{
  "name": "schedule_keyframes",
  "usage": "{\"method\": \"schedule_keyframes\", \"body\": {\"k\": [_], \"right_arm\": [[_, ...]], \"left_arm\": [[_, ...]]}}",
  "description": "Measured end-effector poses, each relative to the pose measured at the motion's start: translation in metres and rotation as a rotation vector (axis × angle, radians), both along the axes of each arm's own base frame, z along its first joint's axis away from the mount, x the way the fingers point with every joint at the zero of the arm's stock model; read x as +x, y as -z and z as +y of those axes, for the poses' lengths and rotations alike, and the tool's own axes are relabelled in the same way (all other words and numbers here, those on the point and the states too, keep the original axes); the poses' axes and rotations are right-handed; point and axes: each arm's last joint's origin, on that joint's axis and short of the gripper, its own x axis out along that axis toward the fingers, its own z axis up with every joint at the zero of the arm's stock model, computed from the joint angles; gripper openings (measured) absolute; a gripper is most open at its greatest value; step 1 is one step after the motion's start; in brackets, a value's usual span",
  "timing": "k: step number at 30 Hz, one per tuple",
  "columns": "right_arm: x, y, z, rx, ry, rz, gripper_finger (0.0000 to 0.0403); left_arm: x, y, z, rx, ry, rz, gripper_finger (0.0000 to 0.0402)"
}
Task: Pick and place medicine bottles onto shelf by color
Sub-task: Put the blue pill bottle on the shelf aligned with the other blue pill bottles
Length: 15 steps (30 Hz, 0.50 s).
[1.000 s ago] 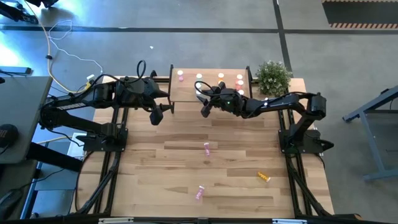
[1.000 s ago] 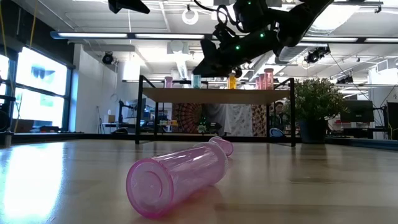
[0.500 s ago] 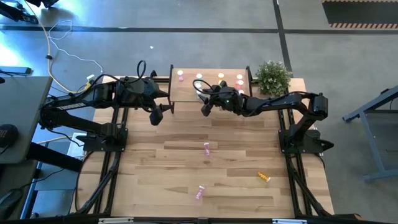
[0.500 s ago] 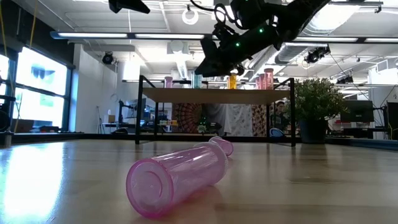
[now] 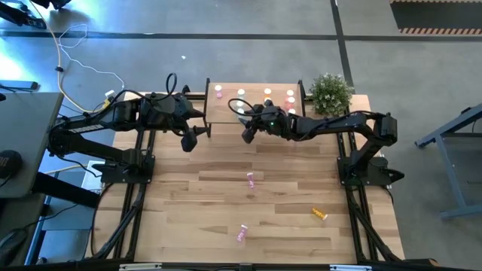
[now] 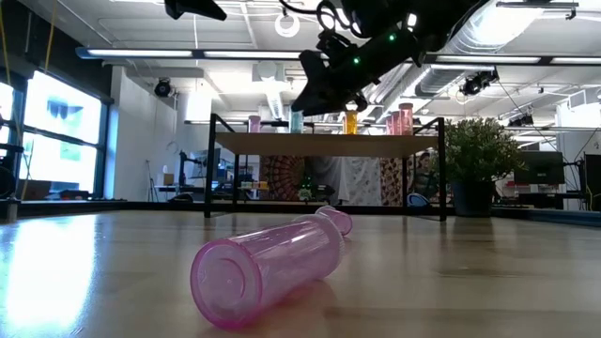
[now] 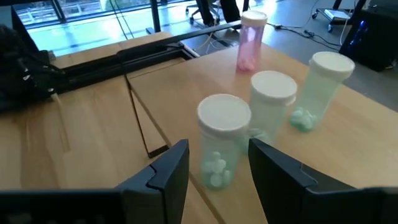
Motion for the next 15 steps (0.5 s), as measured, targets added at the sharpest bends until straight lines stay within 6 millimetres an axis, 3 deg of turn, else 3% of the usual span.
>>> {"method": "schedule_keyframes", "body": {"k": [15], "right_arm": [[-0.0002,0.0000,-0.0004,-0.006,0.010,0.003,0.0158]], "left_arm": [[0.0000,0.0001,0.0001,0.000,0.000,0.000,0.0245]]}}
